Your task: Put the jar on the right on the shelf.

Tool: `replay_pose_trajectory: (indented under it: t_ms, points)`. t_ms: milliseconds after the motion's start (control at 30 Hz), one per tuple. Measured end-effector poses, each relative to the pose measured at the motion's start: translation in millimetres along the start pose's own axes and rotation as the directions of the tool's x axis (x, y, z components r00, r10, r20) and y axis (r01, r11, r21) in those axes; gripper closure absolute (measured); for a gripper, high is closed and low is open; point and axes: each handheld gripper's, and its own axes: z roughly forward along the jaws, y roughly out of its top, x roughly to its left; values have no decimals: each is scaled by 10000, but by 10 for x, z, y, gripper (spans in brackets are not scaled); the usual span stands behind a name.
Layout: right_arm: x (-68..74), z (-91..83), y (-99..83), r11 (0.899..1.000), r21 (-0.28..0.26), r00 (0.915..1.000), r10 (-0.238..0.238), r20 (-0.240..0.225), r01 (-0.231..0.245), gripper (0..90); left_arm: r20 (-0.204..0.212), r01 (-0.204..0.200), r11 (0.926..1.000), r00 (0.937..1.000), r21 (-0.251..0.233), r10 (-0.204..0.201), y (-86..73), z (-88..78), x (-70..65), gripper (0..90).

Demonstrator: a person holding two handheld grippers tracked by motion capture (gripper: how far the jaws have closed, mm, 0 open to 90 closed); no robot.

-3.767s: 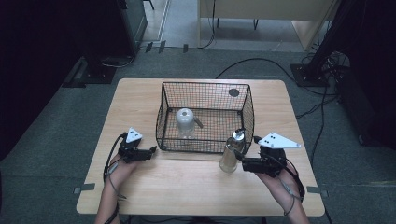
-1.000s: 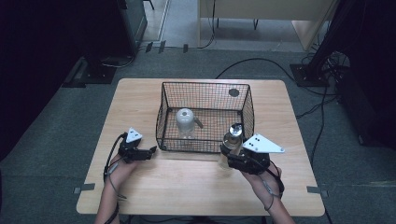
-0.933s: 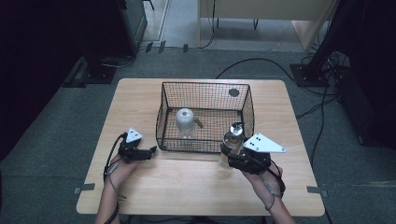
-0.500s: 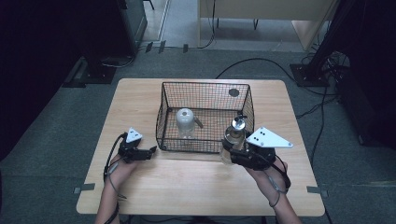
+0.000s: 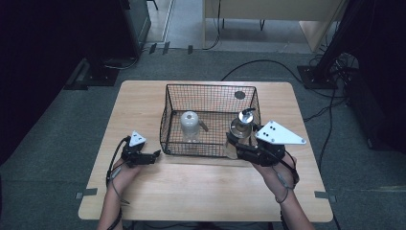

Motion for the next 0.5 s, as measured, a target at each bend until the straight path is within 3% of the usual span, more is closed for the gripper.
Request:
replay_pose_trajectory:
  t_ms: [167, 333, 500]
  points:
    - [-76, 77, 22, 9995, -300, 9999, -23, 139, 27, 354, -8, 34, 10000, 10000, -15, -34, 0, 2, -5, 188]
    - [-113, 198, -7, 9976, -597, 9979, -303, 579, 338, 354, 71, 106, 9999, 9999, -44, -106, -2, -1, 7, 188]
    - [-207, 376, -96, 9958, -853, 9958, -262, 875, 337, 354, 17, 72, 10000, 10000, -55, -72, -1, 3, -1, 188]
